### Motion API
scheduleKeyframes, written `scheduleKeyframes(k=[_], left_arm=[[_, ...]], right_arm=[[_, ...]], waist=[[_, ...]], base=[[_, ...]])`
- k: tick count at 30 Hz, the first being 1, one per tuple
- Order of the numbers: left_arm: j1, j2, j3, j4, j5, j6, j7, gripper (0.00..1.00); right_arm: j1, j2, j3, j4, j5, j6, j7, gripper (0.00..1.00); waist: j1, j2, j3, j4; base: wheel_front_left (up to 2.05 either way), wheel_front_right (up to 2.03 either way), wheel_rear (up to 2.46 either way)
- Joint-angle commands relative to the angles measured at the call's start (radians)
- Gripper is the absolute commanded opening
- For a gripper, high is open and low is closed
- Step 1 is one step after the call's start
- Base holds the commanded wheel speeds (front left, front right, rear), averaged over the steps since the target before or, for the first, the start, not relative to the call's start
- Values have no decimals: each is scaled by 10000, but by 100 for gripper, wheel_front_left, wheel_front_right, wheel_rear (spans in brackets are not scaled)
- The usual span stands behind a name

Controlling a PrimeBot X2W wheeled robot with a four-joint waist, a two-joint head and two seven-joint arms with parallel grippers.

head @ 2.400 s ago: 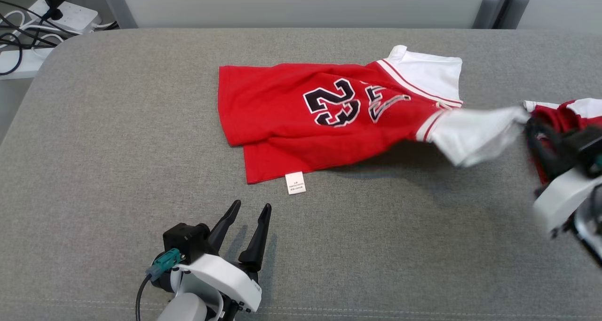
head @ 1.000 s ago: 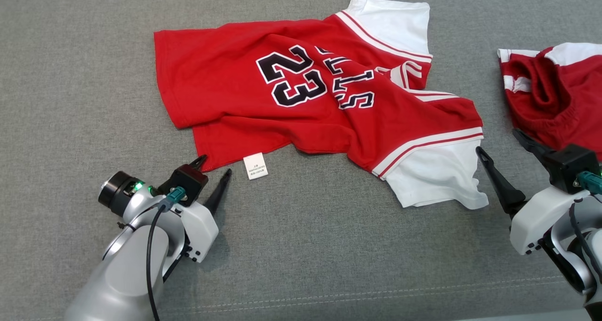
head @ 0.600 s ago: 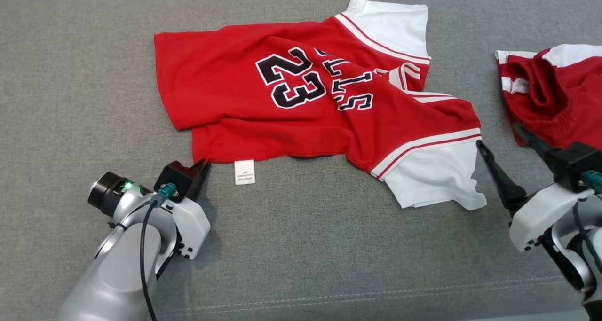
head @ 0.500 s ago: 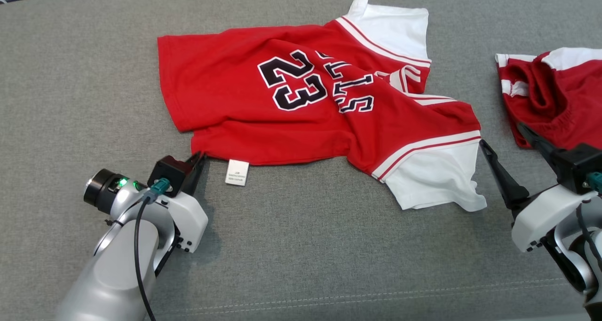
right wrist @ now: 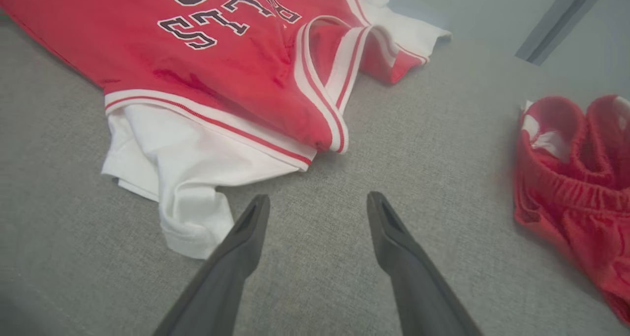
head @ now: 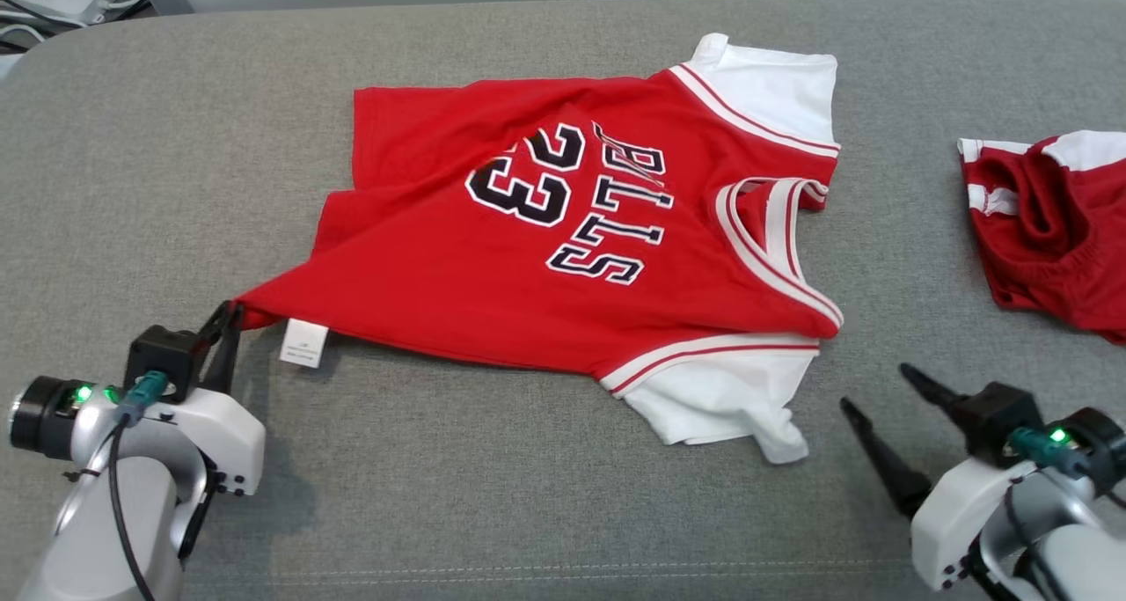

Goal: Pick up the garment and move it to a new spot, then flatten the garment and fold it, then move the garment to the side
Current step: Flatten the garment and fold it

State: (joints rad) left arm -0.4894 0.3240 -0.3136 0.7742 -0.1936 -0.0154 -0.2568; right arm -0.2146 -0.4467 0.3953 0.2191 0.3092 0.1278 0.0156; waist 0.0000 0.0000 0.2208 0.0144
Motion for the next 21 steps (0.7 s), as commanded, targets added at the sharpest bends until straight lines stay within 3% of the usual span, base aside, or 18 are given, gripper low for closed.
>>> scheduleKeyframes(k=[1,10,21], left_arm=[[-172,484,411,-255,-77,80,-49,0],[-329,441,579,-310,-115,31,-49,0],[-21,86,794,-496,-183,-12,-49,0]], right_arm=[[98,-226,313,-101,96,29,-110,100],[-272,-499,2508,121,647,29,-398,100],[-808,-748,3807,228,1348,29,-1141,100]], waist=[[0,0,18,33],[0,0,53,37],[0,0,39,64]], base=[[0,0,0],[0,0,0],[0,0,0]])
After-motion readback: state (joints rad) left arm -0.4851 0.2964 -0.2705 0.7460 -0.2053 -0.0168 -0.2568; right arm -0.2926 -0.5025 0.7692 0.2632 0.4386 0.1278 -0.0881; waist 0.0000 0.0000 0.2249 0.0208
